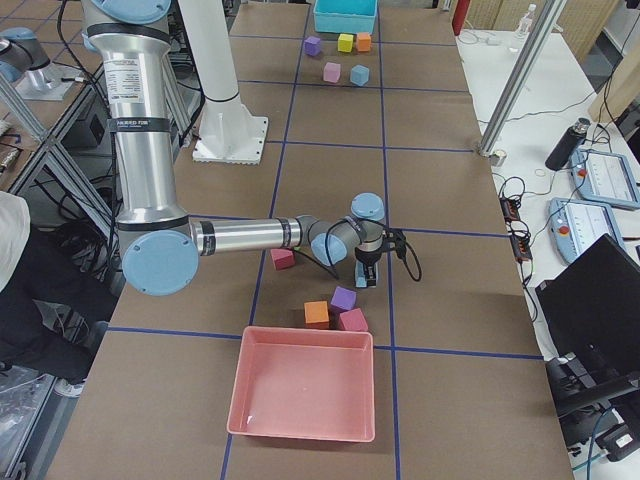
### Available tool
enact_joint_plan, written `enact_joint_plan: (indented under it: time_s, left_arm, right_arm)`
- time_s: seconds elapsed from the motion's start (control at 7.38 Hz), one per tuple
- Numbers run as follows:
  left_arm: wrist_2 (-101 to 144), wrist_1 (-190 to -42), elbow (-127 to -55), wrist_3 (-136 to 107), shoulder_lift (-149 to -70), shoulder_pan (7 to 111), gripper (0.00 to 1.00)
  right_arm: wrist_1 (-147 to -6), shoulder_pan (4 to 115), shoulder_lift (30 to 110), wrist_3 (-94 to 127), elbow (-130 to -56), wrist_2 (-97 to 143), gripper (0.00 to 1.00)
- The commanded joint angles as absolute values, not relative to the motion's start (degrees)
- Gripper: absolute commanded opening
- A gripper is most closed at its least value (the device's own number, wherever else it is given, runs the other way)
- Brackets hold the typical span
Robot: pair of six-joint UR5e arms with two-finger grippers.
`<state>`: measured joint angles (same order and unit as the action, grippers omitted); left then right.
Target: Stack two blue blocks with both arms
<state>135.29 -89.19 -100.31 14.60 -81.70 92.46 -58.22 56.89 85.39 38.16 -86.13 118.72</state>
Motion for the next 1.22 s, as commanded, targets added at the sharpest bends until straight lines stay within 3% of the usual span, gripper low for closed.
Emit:
enact_joint_plan:
  time_s: [0.0,0.41,0.81,1.08]
  left_arm:
    - [135.26,-91.14,-99.93,14.33,-81.48,92.46,0.99]
    - [135.18,-91.14,-99.58,14.33,-81.39,92.55,0.99]
    - [135.18,-91.14,-99.32,14.33,-81.39,92.46,0.99]
    - [135.18,-91.14,-99.23,14.33,-81.3,92.55,0.99]
  right_arm:
    - [-58.71,56.69,84.38,38.23,-91.29,118.91,0.0]
    - [-60.46,47.08,71.43,55.45,-92.03,117.87,0.0]
    - [-80.69,34.33,54.91,74.22,-93.08,105.26,0.0]
    - [-87.18,28.32,42.69,80.04,-85.14,99.76,0.0]
